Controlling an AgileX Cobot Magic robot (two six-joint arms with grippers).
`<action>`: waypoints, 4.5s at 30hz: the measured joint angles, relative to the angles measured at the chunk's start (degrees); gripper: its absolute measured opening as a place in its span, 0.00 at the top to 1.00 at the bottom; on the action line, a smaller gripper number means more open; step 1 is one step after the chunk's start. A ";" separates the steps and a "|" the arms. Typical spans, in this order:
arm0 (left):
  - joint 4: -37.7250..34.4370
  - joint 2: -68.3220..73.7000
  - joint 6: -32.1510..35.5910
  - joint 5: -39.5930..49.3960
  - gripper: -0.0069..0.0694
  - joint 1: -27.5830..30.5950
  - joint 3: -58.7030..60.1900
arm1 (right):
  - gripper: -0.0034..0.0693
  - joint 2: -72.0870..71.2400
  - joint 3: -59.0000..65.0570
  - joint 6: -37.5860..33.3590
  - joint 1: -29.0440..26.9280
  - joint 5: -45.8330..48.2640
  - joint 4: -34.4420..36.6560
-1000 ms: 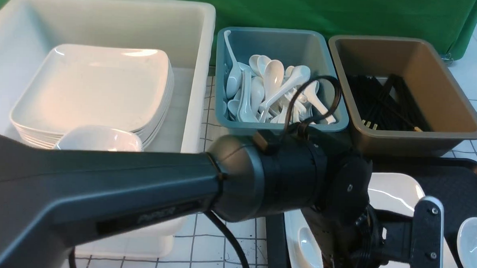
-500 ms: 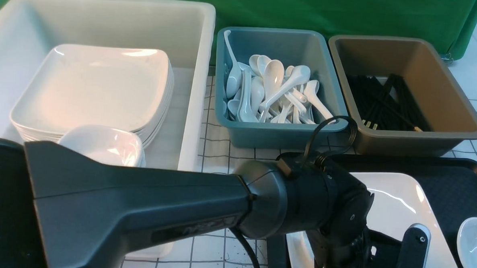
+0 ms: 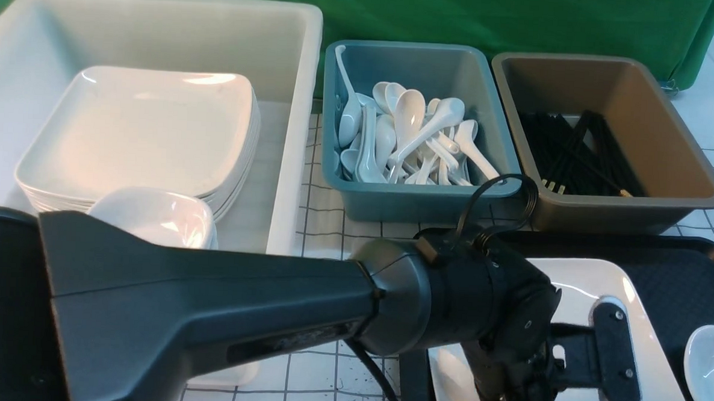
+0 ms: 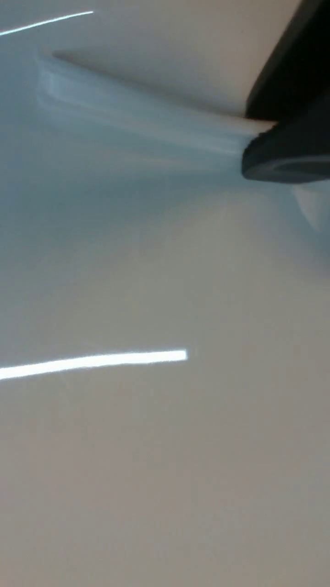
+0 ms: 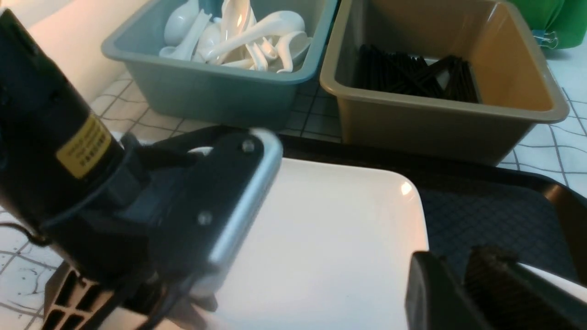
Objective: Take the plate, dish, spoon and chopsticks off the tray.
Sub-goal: Use the left arm to grab a soup spoon from the plate, then use the left arm to put the soup spoon into the small storage box in the middle, then use the left arm to grab a plate from the dinner plate
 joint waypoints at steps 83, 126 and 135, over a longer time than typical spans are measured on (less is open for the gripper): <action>-20.59 -16.06 -29.51 30.15 0.91 36.88 -28.25 | 0.63 0.00 0.02 0.64 0.00 0.82 0.20; -6.17 -3.36 -28.38 1.89 0.37 16.66 -1.92 | 0.62 0.00 0.02 0.69 0.00 0.17 0.20; -3.06 0.29 -28.36 -1.13 0.36 16.66 -1.92 | 0.62 0.00 0.02 0.69 0.00 0.39 0.20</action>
